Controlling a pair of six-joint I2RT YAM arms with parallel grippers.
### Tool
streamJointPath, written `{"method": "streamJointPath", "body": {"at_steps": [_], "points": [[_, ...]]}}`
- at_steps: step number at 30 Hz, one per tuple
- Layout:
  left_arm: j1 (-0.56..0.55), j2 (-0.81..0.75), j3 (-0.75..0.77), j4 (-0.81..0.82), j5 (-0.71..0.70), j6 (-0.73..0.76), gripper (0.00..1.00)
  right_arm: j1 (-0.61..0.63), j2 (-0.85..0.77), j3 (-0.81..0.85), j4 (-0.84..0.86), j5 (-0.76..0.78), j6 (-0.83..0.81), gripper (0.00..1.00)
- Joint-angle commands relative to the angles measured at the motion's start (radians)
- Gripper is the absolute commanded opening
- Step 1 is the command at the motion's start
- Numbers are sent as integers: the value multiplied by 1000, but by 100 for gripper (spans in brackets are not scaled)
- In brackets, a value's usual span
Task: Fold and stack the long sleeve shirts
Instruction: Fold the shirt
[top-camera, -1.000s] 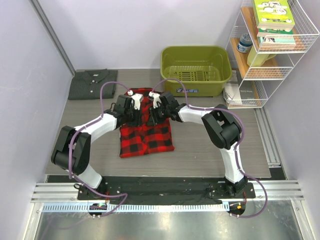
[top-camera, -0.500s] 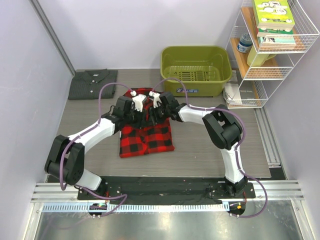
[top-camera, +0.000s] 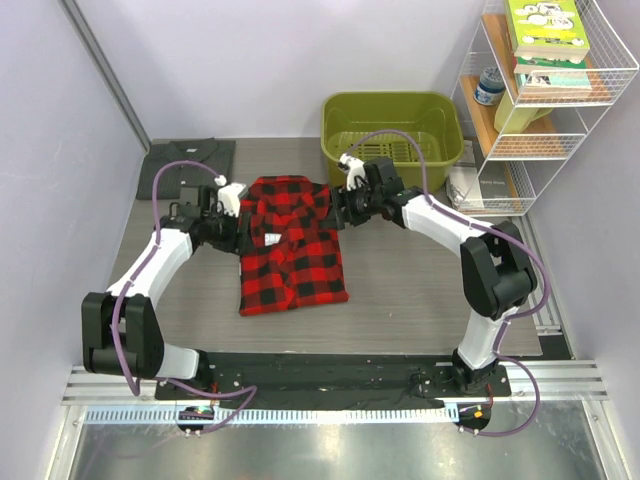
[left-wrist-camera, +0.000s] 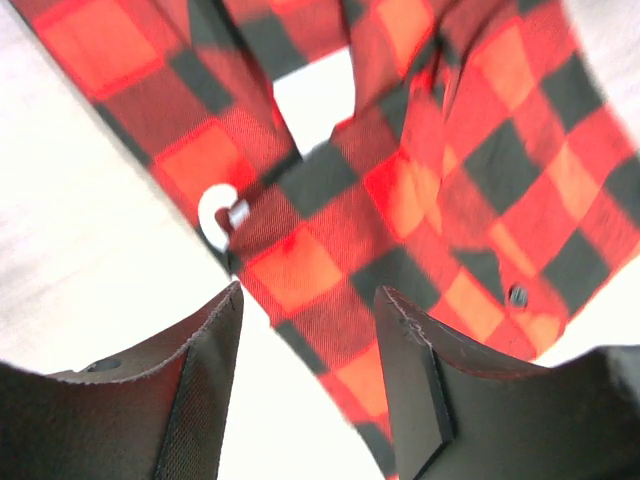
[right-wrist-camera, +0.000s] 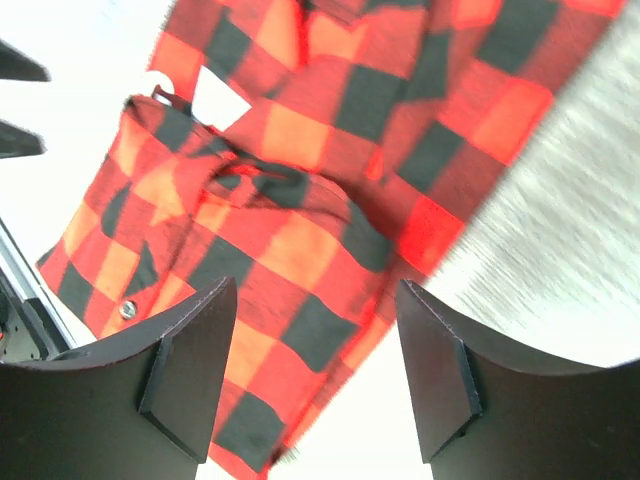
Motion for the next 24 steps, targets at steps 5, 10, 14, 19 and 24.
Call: {"method": "streamJointPath", "body": {"at_steps": [5, 10, 14, 19, 24], "points": [[40, 79, 8, -110, 12, 82, 58, -20, 63, -54, -22, -35, 10, 65], [54, 182, 51, -107, -16, 75, 57, -24, 151, -8, 1, -56, 26, 55], [63, 231, 75, -107, -8, 62, 54, -23, 178, 24, 9, -76, 38, 46], [65, 230, 79, -115, 7, 62, 54, -23, 168, 8, -5, -110, 73, 39], [65, 223, 71, -112, 7, 53, 54, -23, 134, -9, -7, -119, 104, 37]]}}
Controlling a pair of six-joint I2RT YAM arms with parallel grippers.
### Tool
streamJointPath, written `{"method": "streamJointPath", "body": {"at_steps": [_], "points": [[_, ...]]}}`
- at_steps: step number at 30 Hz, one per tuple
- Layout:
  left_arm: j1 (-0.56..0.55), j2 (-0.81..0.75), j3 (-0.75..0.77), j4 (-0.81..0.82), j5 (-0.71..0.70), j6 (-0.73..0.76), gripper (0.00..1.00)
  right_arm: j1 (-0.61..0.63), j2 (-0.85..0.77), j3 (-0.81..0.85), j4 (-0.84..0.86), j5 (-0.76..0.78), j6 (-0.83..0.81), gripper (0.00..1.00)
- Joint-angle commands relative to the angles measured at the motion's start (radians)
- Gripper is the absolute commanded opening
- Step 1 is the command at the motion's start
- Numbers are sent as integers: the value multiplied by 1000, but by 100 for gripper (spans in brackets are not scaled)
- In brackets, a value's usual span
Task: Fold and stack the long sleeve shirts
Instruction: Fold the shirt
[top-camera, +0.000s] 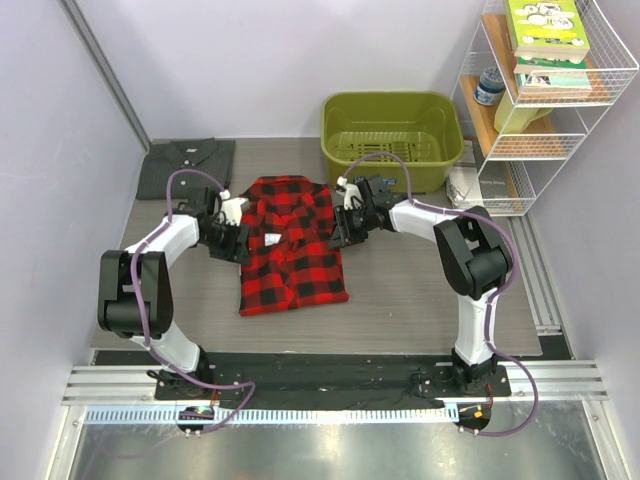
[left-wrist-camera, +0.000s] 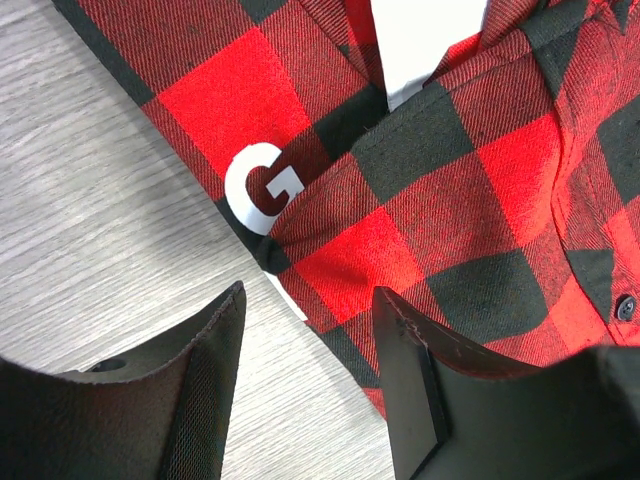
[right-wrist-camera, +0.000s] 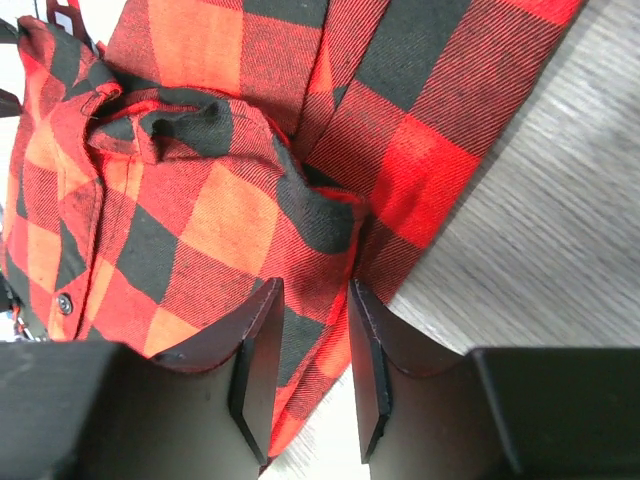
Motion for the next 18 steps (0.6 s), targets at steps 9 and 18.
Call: {"method": "streamJointPath", "body": {"at_steps": [9, 18], "points": [[7, -9, 13, 2, 15, -19, 54, 2, -41, -18, 14, -16, 38, 38], [7, 9, 1, 31, 58, -54, 52, 2, -42, -42, 5, -70, 61, 35]]}}
